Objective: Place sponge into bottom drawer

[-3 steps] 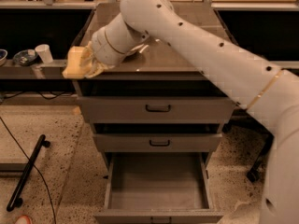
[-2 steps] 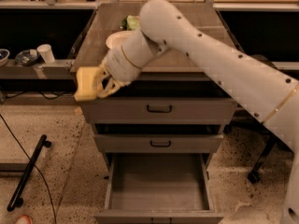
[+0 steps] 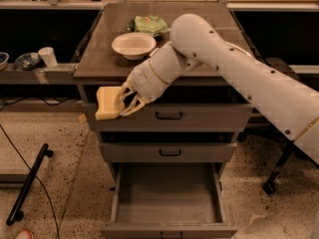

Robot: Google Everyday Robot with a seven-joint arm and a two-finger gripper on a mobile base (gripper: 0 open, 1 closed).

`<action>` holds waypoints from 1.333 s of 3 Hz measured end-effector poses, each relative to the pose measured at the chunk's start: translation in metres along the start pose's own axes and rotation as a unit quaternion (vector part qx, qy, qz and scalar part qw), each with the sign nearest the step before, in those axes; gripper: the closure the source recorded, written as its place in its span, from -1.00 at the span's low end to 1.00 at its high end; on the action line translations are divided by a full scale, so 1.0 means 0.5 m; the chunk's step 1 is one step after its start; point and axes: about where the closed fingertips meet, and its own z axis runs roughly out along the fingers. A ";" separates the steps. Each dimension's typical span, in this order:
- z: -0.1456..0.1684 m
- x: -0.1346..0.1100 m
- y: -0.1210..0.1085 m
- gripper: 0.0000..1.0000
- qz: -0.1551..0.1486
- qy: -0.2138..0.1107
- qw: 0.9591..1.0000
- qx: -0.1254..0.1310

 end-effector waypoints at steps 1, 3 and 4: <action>0.020 0.021 0.022 1.00 -0.008 0.035 0.999 -0.027; 0.051 0.114 0.294 1.00 -0.005 0.047 0.999 -0.009; 0.033 0.138 0.440 1.00 -0.022 0.014 0.999 0.023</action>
Offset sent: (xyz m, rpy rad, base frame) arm -0.0158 -0.1213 -0.1447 -0.1814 -0.1169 -0.0993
